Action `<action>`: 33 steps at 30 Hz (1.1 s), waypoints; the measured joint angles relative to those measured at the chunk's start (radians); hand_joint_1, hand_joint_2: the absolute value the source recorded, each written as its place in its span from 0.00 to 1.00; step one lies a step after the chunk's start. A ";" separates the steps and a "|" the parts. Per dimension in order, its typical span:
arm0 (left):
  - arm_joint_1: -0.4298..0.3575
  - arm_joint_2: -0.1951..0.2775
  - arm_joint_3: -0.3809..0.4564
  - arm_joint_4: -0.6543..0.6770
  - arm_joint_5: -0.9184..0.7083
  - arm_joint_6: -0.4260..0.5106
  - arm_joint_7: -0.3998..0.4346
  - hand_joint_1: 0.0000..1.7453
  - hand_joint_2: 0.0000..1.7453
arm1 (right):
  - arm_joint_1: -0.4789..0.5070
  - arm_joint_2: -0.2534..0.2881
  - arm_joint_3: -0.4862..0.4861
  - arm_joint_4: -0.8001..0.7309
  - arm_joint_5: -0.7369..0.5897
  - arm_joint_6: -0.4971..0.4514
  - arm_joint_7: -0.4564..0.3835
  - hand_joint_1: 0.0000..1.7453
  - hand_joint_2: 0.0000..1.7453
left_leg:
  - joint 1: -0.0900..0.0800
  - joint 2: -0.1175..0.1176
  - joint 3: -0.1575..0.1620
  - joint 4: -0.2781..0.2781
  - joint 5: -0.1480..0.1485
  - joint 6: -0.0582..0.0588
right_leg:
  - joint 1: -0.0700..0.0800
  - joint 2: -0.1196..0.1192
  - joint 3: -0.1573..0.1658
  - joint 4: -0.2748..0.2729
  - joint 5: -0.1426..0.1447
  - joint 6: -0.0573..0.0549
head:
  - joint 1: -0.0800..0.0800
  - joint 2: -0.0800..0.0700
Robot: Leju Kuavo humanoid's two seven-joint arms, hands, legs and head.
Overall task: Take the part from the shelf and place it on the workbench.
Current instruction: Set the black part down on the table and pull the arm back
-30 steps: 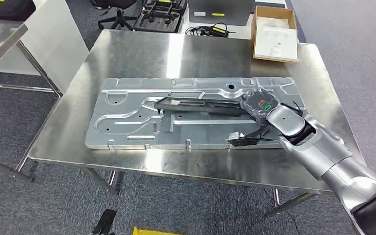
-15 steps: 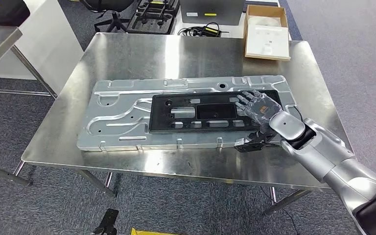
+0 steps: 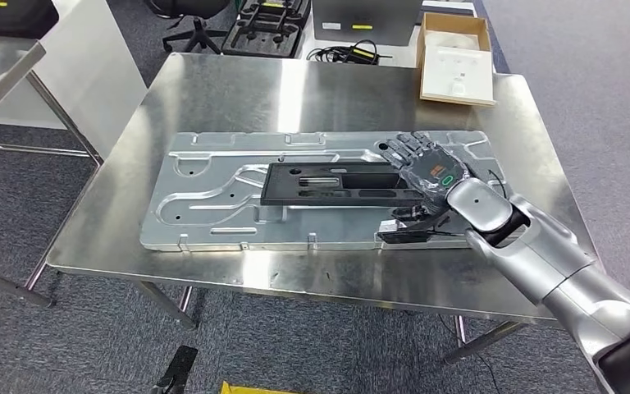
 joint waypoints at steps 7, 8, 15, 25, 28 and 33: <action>0.002 0.001 0.003 0.000 0.001 -0.008 0.004 0.00 0.00 | -0.005 0.000 -0.014 -0.113 -0.005 0.003 0.022 0.00 0.00 | 0.004 0.001 -0.047 0.105 -0.076 -0.033 | 0.002 -0.002 0.006 -0.043 0.023 -0.036 | -0.005 0.000; 0.002 0.001 0.004 0.000 0.001 -0.011 0.004 0.00 0.00 | -0.005 0.000 -0.016 -0.130 -0.005 0.001 0.028 0.00 0.00 | 0.004 0.001 -0.071 0.169 -0.115 -0.037 | 0.003 -0.003 0.001 -0.043 0.026 -0.040 | -0.007 0.000; -0.003 0.001 0.005 0.000 -0.002 -0.028 0.010 0.00 0.00 | 0.034 0.000 -0.056 -0.285 -0.041 -0.073 0.098 0.00 0.00 | -0.001 0.001 0.056 0.042 -0.083 -0.021 | 0.014 -0.003 -0.034 -0.042 0.062 -0.038 | -0.007 0.000; -0.003 0.002 0.014 0.000 0.010 -0.036 0.015 0.00 0.00 | 0.145 -0.009 -0.158 -0.489 -0.039 -0.122 0.173 0.00 0.00 | -0.003 0.008 0.013 -0.026 0.013 0.023 | 0.008 -0.004 -0.108 0.201 -0.120 0.002 | -0.001 0.000; 0.001 0.002 0.021 0.000 0.016 -0.038 0.013 0.00 0.00 | 0.179 -0.011 -0.179 -0.535 -0.058 -0.142 0.190 0.00 0.00 | -0.002 0.008 -0.029 -0.015 0.037 0.016 | 0.004 -0.004 -0.032 0.164 -0.079 0.007 | 0.000 0.000; 0.002 0.002 0.027 0.000 0.023 -0.038 0.007 0.00 0.00 | 0.209 -0.014 -0.226 -0.597 -0.096 -0.193 0.213 0.00 0.00 | -0.004 0.007 -0.066 0.008 0.065 -0.009 | 0.011 -0.002 0.105 -0.040 -0.071 -0.011 | 0.000 0.000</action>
